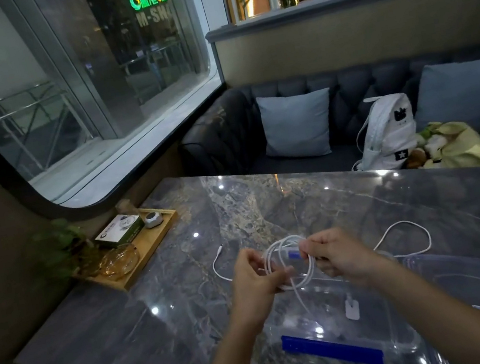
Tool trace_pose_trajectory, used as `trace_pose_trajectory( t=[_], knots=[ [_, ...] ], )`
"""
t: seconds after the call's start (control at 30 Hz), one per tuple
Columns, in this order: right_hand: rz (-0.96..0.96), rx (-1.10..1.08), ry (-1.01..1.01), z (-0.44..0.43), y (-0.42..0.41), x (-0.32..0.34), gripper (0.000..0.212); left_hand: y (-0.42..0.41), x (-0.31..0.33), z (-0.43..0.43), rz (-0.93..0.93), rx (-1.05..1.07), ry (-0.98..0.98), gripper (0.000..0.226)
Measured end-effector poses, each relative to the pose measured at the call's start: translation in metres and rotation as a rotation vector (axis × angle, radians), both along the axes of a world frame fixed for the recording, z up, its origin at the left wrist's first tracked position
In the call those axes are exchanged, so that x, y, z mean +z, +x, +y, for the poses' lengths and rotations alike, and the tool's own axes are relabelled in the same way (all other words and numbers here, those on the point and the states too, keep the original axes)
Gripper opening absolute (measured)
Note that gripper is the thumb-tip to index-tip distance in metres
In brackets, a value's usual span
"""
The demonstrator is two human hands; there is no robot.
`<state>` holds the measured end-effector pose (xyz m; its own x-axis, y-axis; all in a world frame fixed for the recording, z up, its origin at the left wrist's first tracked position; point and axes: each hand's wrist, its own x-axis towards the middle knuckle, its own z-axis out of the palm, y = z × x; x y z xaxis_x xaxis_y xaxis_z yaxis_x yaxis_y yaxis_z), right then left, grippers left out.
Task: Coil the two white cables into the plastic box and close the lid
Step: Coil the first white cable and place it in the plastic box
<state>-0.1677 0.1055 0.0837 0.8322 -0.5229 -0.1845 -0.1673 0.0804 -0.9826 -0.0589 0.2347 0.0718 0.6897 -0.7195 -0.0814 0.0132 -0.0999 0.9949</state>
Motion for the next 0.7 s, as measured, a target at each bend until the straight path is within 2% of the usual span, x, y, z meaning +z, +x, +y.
trace_pose_trajectory(
  t=[0.07, 0.13, 0.2, 0.3, 0.37, 0.47, 0.53, 0.63, 0.7],
  knots=[
    [0.020, 0.014, -0.080, 0.006, 0.000, -0.001, 0.033, -0.001, -0.002, -0.002, -0.160, 0.109, 0.101, 0.035],
    [0.023, 0.030, -0.145, 0.011, 0.000, -0.002, 0.033, -0.001, -0.004, -0.003, -0.323, 0.226, 0.214, 0.021],
    [0.009, 0.050, -0.205, 0.014, 0.001, -0.001, 0.033, -0.003, -0.005, -0.004, -0.302, 0.283, 0.190, 0.014],
    [0.009, 0.078, -0.387, 0.015, 0.003, 0.001, 0.037, -0.005, -0.002, -0.006, -0.040, 0.210, 0.049, 0.013],
    [0.020, 0.056, -0.440, 0.011, 0.001, 0.000, 0.039, -0.001, -0.003, -0.003, -0.113, 0.066, 0.067, 0.006],
    [0.015, 0.001, -0.357, -0.001, -0.007, -0.004, 0.037, 0.009, -0.006, 0.006, -0.416, -0.135, 0.205, 0.024],
    [0.039, -0.025, -0.318, -0.008, -0.012, -0.008, 0.034, 0.012, -0.007, 0.010, -0.570, -0.201, 0.256, 0.017],
    [0.052, -0.014, -0.393, -0.012, -0.015, -0.011, 0.032, 0.009, -0.007, 0.008, -0.523, -0.116, 0.271, 0.027],
    [0.051, 0.007, -0.547, -0.012, -0.015, -0.009, 0.028, 0.007, -0.008, 0.007, -0.495, -0.026, 0.298, 0.027]
  ],
)
